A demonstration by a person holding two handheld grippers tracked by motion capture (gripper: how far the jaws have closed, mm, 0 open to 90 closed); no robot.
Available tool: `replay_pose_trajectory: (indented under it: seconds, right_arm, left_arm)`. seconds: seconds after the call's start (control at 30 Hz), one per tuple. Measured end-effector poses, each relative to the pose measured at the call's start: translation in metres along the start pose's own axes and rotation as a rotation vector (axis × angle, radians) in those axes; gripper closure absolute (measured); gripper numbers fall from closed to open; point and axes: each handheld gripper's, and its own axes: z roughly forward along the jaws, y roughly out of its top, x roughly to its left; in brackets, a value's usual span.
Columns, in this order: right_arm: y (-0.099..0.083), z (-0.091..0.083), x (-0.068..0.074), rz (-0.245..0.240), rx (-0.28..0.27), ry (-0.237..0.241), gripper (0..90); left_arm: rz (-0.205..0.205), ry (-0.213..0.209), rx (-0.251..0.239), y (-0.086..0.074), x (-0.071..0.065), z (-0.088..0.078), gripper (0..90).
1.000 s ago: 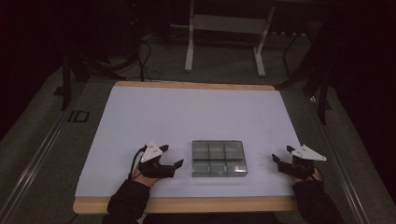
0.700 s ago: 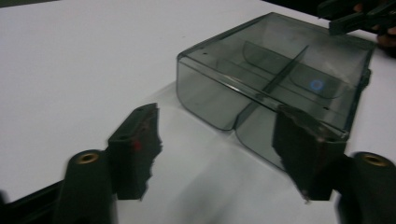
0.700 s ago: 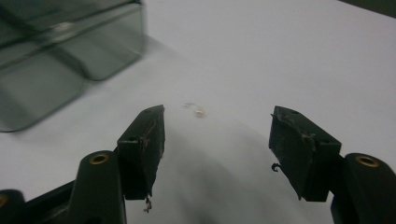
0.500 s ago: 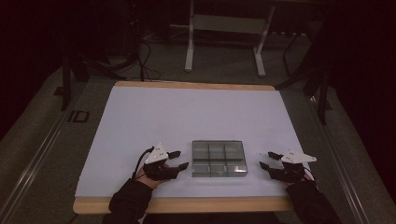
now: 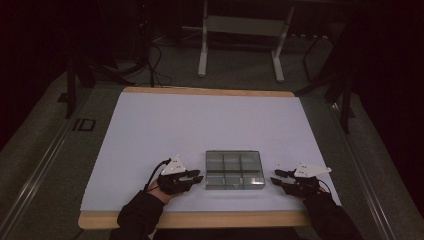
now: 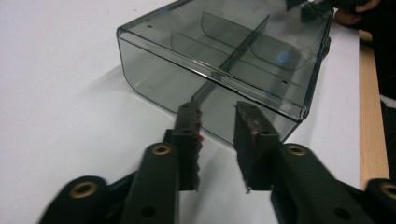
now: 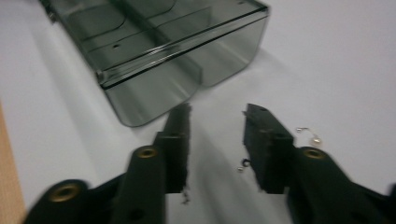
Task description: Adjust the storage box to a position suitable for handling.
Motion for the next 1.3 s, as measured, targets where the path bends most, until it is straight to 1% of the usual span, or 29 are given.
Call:
replay_pose_trajectory:
  seconds: [0.03,0.07,0.1,0.13,0.17,0.27,0.33,0.37,0.5,0.57,0.67,0.77,0.93,1.13,1.3]
  right_arm:
    - [0.001,0.001,0.001,-0.003,0.000,0.007,67.7]
    - [0.001,0.002,0.002,-0.004,0.003,0.018,70.5]
    - [0.001,0.002,0.002,-0.004,0.003,0.018,70.5]
    - [0.002,0.004,0.004,-0.011,0.015,0.043,75.7]
    - [0.003,0.005,0.004,-0.015,0.025,0.051,78.5]
    - [0.004,0.007,0.006,-0.017,0.030,0.068,86.7]
    - [0.005,0.007,0.006,-0.012,0.029,0.074,86.7]
    - [0.006,0.010,0.007,-0.021,0.036,0.086,89.5]
    - [0.008,0.013,0.011,-0.035,0.036,0.107,89.6]
    - [0.008,0.013,0.012,-0.042,0.038,0.111,89.6]
    - [0.009,0.014,0.014,-0.041,0.031,0.119,89.5]
    - [0.010,0.013,0.015,-0.047,0.035,0.115,89.6]
    - [0.011,0.013,0.016,-0.055,0.037,0.106,89.6]
    - [0.014,0.007,0.015,-0.035,0.000,0.113,89.7]
    - [0.015,0.006,0.016,-0.033,-0.001,0.114,89.8]
  left_arm:
    - [0.012,-0.001,0.008,0.000,-0.001,0.001,76.8]
    - [0.012,-0.001,0.008,0.000,-0.001,0.001,79.3]
    - [0.021,-0.001,0.014,0.001,-0.002,0.002,79.3]
    - [0.049,-0.001,0.025,0.001,-0.004,0.003,83.8]
    - [0.060,-0.003,0.029,0.001,-0.005,0.003,85.1]
    - [0.070,-0.006,0.042,0.002,-0.006,0.004,88.5]
    - [0.070,-0.006,0.042,0.002,-0.006,0.004,88.7]
    - [0.085,-0.010,0.045,0.002,-0.007,0.005,90.0]
    - [0.079,-0.014,0.037,0.002,-0.006,0.005,90.0]
    - [0.082,-0.015,0.037,0.002,-0.006,0.005,90.0]
    - [0.082,-0.018,0.036,0.002,-0.007,0.006,90.0]
    - [0.086,-0.020,0.040,0.003,-0.008,0.007,90.0]
    - [0.080,-0.020,0.039,0.003,-0.007,0.007,90.0]
    - [0.066,-0.021,0.030,0.003,-0.007,0.006,90.0]
    - [0.061,-0.018,0.025,0.004,-0.007,0.006,90.0]
